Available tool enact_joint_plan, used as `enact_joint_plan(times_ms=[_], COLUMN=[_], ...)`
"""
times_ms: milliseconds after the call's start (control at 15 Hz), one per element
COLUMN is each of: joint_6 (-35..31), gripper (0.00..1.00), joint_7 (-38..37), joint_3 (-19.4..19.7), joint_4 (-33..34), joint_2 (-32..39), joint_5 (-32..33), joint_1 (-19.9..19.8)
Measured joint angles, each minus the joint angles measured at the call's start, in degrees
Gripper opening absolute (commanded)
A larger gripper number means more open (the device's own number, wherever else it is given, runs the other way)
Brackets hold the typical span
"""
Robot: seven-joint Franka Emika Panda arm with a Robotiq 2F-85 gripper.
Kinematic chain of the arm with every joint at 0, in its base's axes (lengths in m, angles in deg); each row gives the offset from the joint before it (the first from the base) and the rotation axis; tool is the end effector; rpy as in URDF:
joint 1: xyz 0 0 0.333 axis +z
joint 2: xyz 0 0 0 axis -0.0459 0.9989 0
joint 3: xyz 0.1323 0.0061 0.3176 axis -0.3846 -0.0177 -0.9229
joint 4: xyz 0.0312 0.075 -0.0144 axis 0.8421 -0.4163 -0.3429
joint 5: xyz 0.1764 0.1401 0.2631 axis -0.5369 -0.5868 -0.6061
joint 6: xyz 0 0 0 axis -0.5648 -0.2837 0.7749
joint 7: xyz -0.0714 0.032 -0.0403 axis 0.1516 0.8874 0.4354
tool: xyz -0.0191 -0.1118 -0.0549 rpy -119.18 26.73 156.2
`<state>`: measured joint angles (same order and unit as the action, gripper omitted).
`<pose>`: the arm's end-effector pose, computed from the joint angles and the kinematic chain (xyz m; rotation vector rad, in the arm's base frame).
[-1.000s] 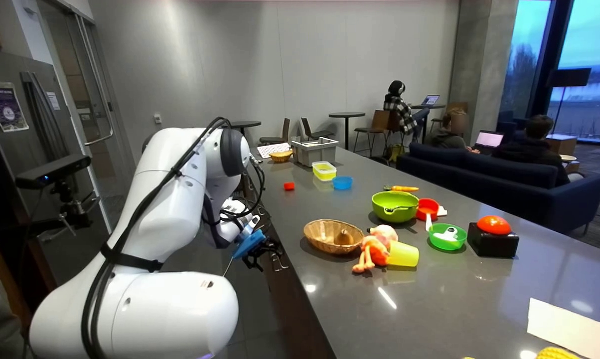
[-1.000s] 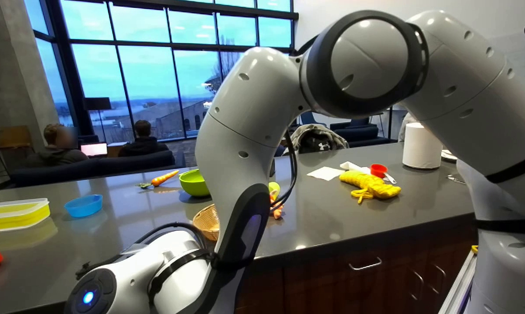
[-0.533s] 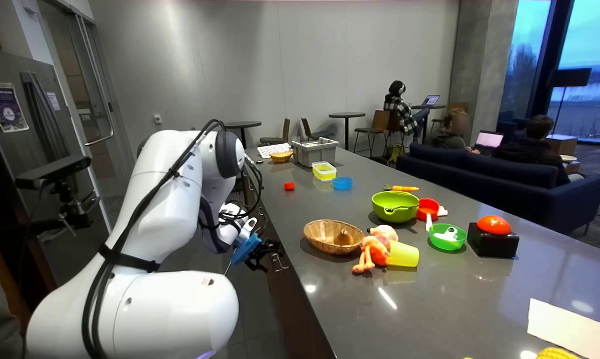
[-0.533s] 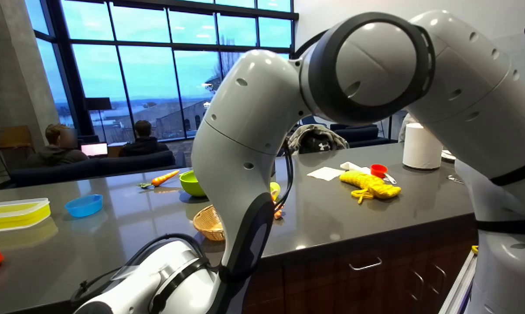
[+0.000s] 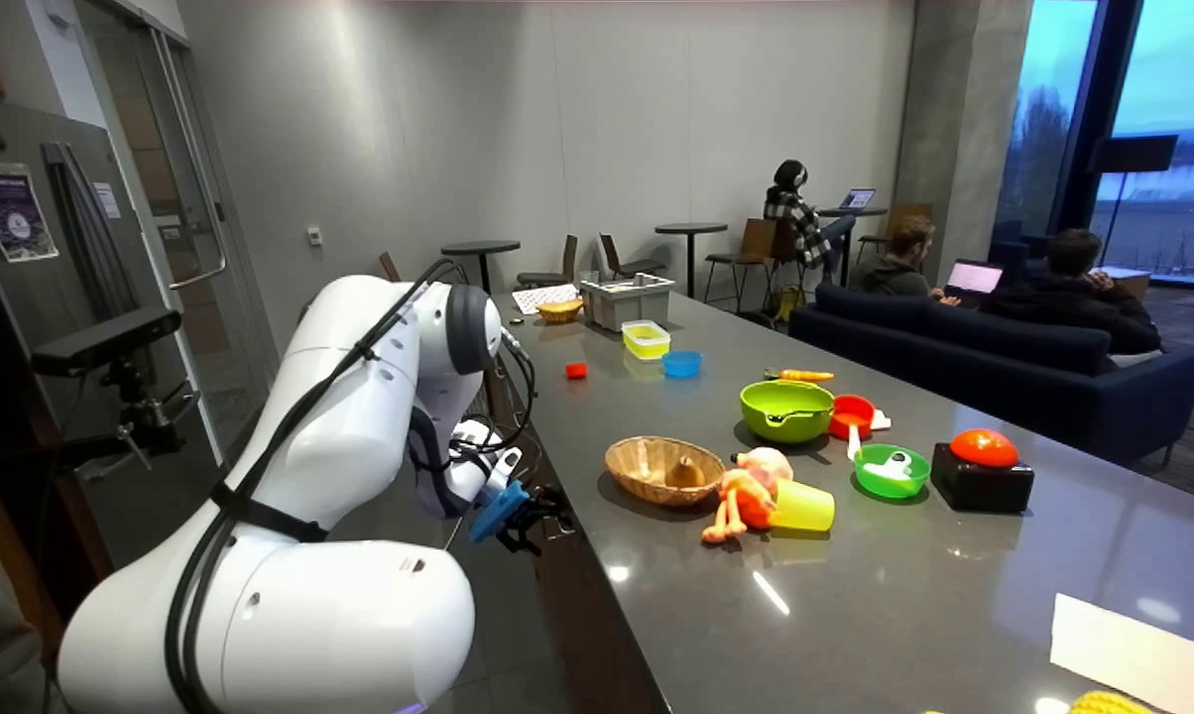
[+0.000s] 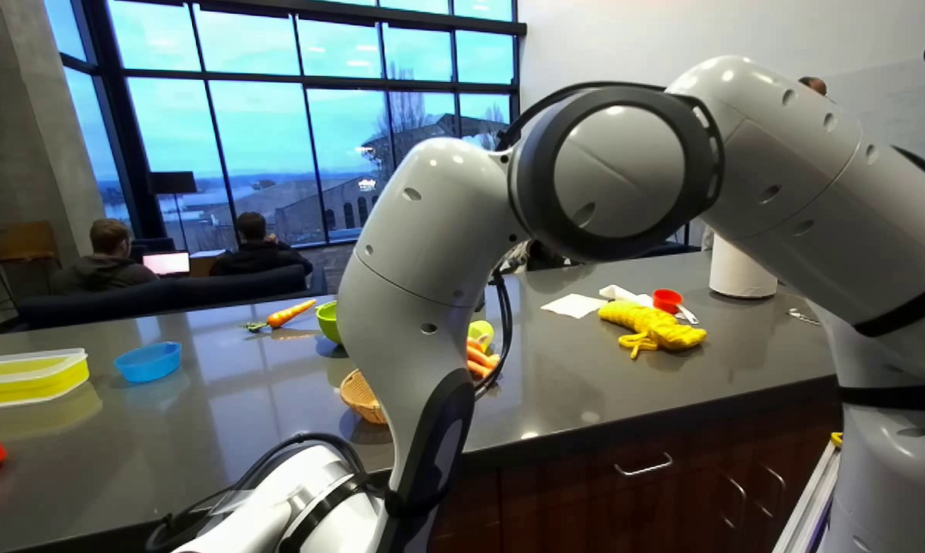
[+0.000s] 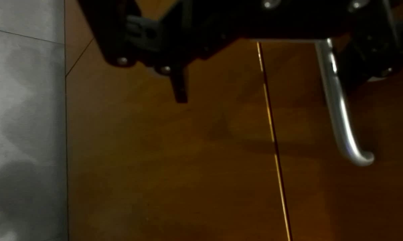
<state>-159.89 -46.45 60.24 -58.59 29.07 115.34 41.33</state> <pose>0.4557 0.4271 0.0965 2.2101 1.0600 0.3657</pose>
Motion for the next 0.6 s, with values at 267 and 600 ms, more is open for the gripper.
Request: enact_joint_plan(times_ms=[267, 600], joint_6=[1.36, 3.45], gripper=[0.52, 0.17], joint_7=[0.03, 0.53], joint_3=[-0.65, -1.09], joint_4=[0.97, 0.95], joint_2=[0.29, -0.8], joint_5=[0.0, 0.0], joint_1=[-0.37, -0.67])
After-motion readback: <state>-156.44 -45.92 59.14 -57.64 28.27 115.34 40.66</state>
